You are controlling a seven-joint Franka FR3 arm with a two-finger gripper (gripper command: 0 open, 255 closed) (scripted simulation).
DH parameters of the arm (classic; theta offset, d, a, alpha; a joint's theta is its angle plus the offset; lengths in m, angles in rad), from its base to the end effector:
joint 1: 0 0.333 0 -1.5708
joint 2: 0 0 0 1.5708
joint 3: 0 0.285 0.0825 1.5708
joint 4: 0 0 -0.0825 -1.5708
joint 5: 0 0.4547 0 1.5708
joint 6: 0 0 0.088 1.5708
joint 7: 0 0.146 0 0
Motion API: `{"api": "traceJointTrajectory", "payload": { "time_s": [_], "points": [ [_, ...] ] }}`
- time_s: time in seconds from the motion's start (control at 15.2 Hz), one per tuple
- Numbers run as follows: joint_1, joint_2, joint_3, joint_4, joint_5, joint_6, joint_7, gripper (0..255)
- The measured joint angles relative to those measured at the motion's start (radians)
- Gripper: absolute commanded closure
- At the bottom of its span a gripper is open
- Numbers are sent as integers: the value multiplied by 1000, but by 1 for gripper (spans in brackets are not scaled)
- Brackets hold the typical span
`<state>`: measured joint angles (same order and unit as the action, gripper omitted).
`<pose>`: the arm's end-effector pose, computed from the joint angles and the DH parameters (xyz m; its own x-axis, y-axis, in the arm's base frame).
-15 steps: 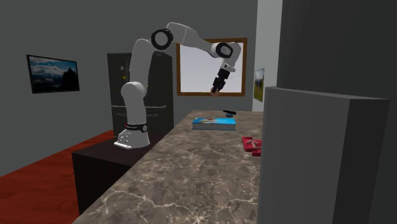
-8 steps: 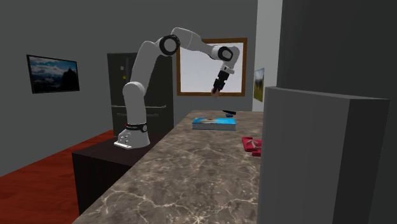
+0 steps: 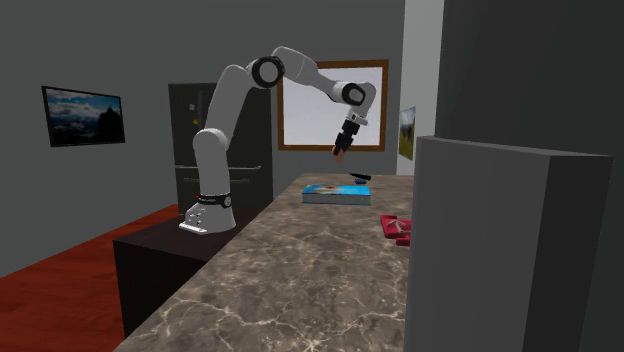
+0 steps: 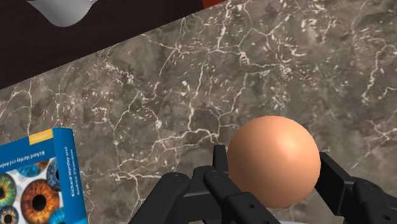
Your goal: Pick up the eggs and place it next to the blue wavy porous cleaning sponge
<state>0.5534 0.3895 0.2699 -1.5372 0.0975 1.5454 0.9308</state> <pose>0.4521 0.4910 0.3266 0.9181 -0.1475 -0.3678 -0.0885 -0.9810 0.1725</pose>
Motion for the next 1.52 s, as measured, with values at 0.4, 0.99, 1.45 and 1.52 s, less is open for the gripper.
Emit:
{"api": "traceJointTrajectory", "payload": {
  "time_s": [0.4, 0.99, 1.45, 1.52],
  "points": [
    [0, 18, -3, -53, -5, 70, -10, 255],
    [4, 59, -8, -114, -13, 171, -19, 255],
    [5, 70, -9, -124, -15, 191, -21, 255],
    [5, 70, -9, -124, -15, 191, -21, 255]
  ]
}}
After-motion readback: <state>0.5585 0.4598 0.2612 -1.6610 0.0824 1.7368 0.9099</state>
